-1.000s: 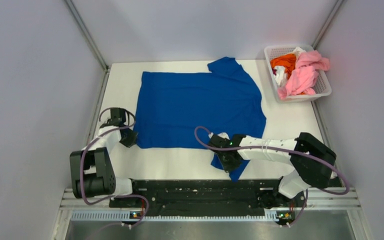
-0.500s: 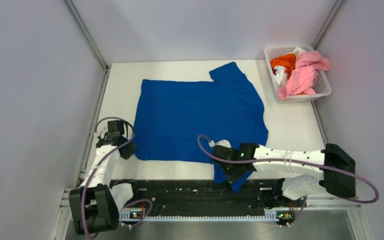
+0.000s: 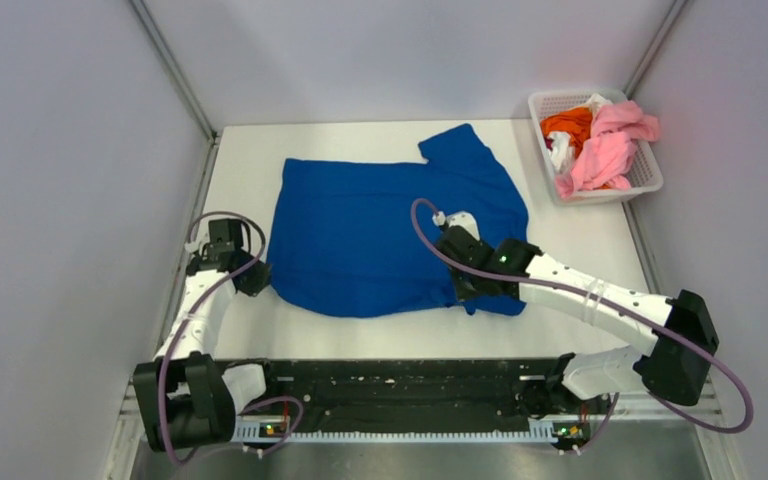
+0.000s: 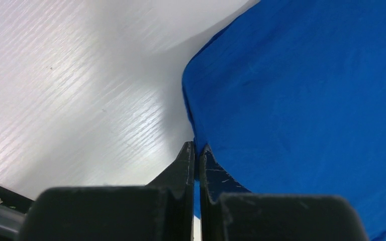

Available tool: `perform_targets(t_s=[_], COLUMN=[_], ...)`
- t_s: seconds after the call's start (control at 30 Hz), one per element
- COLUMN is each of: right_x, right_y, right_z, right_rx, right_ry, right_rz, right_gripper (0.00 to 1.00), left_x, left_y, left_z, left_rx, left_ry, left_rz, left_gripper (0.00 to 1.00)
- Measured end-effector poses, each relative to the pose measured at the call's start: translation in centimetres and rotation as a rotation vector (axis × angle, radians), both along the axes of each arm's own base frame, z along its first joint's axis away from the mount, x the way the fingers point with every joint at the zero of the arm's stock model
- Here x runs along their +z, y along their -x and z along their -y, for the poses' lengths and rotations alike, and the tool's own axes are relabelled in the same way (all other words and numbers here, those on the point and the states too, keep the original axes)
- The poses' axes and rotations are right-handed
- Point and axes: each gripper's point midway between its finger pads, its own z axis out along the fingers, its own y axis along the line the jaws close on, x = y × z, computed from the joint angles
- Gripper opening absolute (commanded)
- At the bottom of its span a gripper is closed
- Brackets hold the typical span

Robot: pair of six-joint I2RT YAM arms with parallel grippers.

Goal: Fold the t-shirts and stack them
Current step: Fold the flattened tshirt in 1/3 of the way

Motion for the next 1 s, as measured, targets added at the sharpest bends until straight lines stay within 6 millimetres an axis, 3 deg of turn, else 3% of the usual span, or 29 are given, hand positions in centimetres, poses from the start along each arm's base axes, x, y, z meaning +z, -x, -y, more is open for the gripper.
perform_targets(t_s=[0.43,0.63,0.83,0.9,0.93,1.0], right_x=[3.4,2.9,1.0,0.1,-0.4,-1.5], right_y=[-8.3,-11.5,-15.5,-16.9,-17.6,-19.0], right_z=[2.9,2.8,3.3,3.8,4.1,4.6], right_rx=[-0.050,-0.005,0.005,0.007,0.010,0.016], right_ry=[0.022,0.054,0.091,0.107,0.117,0.140], right_rz=[0.146,0.145,0.131,0.121,0.117,0.110], right_gripper=[0.00,0.00,0.00,0.06,0.21,0.33], left_x=[2.5,1.9,1.4,1.0,0.7,0.2], left_y=[-5.9,-8.9,-12.3,-13.6,-14.1,-15.1], left_z=[-0.6,-0.6,-1.0,-1.2,-1.2,-1.4], left_rx=[-0.004,-0.014,-0.017,-0.018,-0.019,-0.017], left_ry=[0.015,0.037,0.043,0.047,0.047,0.047], left_rz=[0.024,-0.005,-0.010,-0.016,-0.021,-0.029], left_gripper=[0.00,0.00,0.00,0.13,0.28,0.55])
